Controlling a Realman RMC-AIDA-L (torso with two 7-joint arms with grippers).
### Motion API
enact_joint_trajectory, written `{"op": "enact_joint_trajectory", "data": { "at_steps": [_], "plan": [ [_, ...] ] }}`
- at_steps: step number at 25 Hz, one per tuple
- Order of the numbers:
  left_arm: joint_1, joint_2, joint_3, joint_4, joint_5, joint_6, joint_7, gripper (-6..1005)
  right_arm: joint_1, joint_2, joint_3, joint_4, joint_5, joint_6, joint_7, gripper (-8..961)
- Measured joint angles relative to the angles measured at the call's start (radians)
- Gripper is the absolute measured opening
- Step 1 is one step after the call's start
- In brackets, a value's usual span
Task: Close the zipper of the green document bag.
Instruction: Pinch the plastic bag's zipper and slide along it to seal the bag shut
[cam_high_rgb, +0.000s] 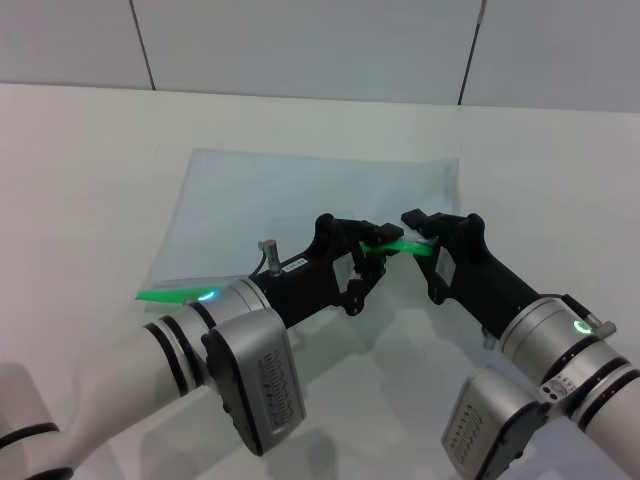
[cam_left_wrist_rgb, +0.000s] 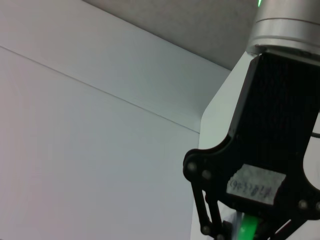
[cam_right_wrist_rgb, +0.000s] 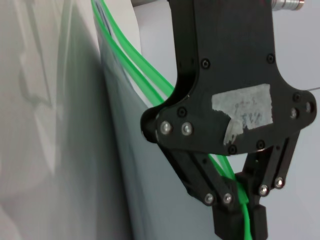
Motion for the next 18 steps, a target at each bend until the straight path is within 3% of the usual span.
{"op": "enact_joint_trajectory", "data": {
  "at_steps": [18],
  "plan": [
    [0.005,0.002,-0.003,0.000,-0.005,-0.015,-0.002,79,0.007,-0.004,0.000,0.051,-0.001,-0.039,0.041,51]
  ]
}}
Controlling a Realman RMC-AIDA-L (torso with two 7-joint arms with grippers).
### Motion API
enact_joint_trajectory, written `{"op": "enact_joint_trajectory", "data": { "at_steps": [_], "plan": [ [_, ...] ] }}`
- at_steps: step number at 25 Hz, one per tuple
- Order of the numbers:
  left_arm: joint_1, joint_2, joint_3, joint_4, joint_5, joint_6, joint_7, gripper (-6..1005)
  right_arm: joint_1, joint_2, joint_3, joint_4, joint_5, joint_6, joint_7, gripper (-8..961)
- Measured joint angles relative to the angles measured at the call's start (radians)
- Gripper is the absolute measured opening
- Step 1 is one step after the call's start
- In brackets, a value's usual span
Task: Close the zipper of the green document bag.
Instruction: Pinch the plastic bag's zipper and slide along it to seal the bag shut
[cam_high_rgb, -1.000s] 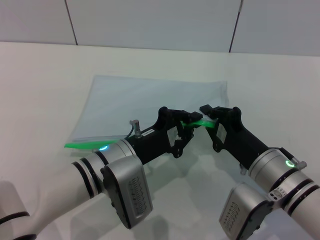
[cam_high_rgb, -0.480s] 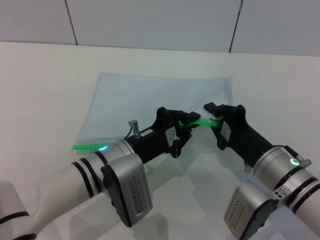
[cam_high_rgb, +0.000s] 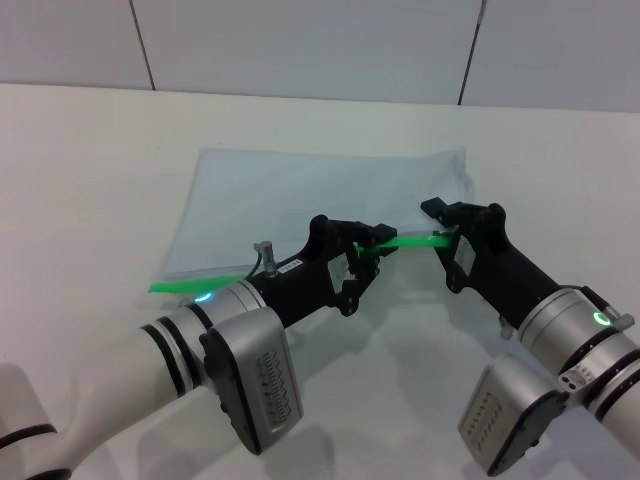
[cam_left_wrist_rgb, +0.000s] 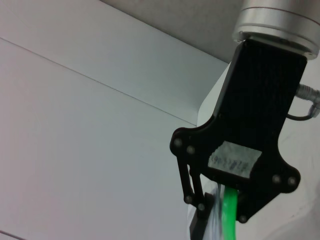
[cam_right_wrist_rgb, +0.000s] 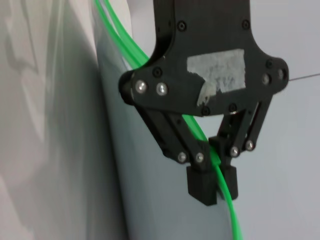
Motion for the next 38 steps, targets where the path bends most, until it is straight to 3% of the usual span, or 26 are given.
{"op": "enact_joint_trajectory", "data": {
  "at_steps": [38],
  "plan": [
    [0.040,0.004,-0.047,0.008,-0.001,0.014,0.007,78,-0.041,0.000,0.027,0.203,0.023,-0.101,0.234,49]
  ]
}}
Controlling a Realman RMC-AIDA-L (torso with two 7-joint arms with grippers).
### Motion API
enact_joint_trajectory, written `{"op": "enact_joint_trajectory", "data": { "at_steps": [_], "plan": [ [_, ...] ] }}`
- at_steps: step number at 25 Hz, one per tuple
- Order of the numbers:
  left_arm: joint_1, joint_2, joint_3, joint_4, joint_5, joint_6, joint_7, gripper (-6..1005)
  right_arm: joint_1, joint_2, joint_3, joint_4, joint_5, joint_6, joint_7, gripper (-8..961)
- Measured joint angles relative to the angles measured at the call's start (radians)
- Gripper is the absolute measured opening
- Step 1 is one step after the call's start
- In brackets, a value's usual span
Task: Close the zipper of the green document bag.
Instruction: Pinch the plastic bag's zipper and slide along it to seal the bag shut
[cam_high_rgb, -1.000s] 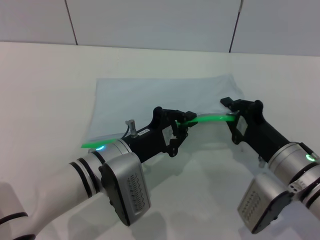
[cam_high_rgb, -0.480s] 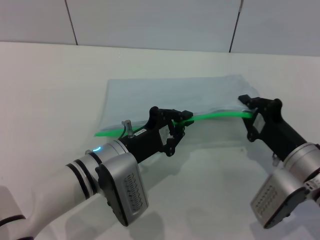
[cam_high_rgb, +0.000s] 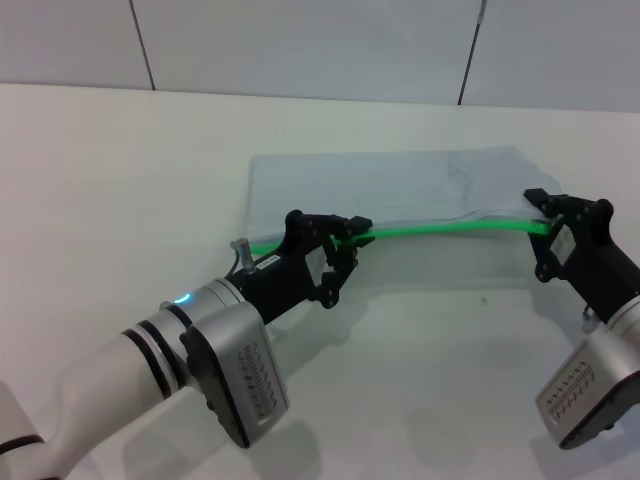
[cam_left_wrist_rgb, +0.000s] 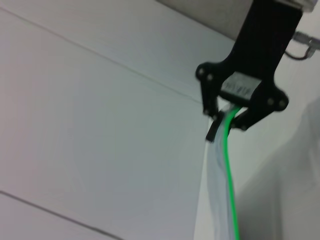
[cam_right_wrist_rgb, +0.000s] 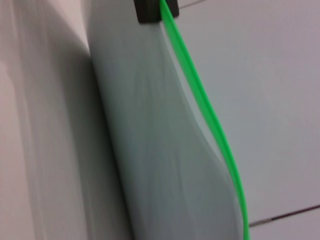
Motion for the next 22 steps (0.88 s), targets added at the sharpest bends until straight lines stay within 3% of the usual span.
{"op": "enact_joint_trajectory", "data": {
  "at_steps": [22],
  "plan": [
    [0.083,0.004,-0.129,0.006,-0.001,0.022,-0.009,79,-0.016,0.000,0.077,0.065,0.004,0.002,0.081,48]
  ]
}}
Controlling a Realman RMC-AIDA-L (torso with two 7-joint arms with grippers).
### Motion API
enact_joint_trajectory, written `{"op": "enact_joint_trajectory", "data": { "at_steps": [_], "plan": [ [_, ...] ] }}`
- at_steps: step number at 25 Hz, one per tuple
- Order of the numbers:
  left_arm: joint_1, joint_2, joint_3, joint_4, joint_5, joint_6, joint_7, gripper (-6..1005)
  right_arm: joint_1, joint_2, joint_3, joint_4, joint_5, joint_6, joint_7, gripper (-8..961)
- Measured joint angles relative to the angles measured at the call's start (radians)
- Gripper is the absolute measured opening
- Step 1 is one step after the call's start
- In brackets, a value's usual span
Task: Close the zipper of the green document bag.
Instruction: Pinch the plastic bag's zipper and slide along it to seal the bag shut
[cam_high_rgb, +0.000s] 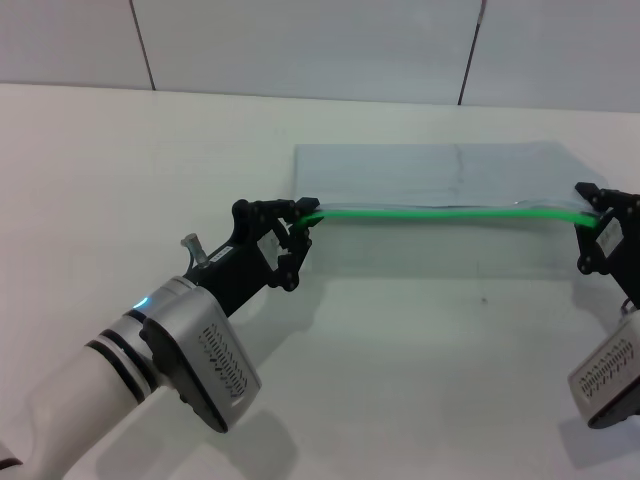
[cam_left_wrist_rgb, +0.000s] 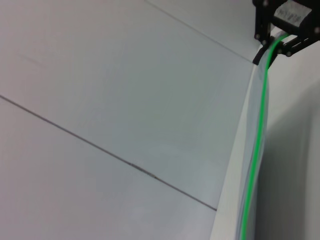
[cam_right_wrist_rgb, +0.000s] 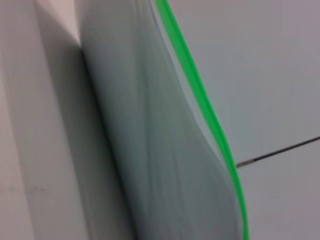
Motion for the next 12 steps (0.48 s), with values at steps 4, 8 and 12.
{"op": "enact_joint_trajectory", "data": {
  "at_steps": [4,8,12],
  "plan": [
    [0.012,0.000,-0.007,0.002,0.000,0.004,0.000,79,-0.004,0.001,0.010,0.001,0.000,0.001,0.001,49],
    [0.014,0.000,-0.007,0.005,0.000,0.026,-0.011,79,-0.006,0.001,0.024,0.002,0.000,0.002,0.013,48],
    [0.006,0.000,-0.009,0.006,-0.001,0.074,-0.080,78,-0.006,0.004,0.097,-0.001,0.001,0.003,0.017,64]
  ]
}}
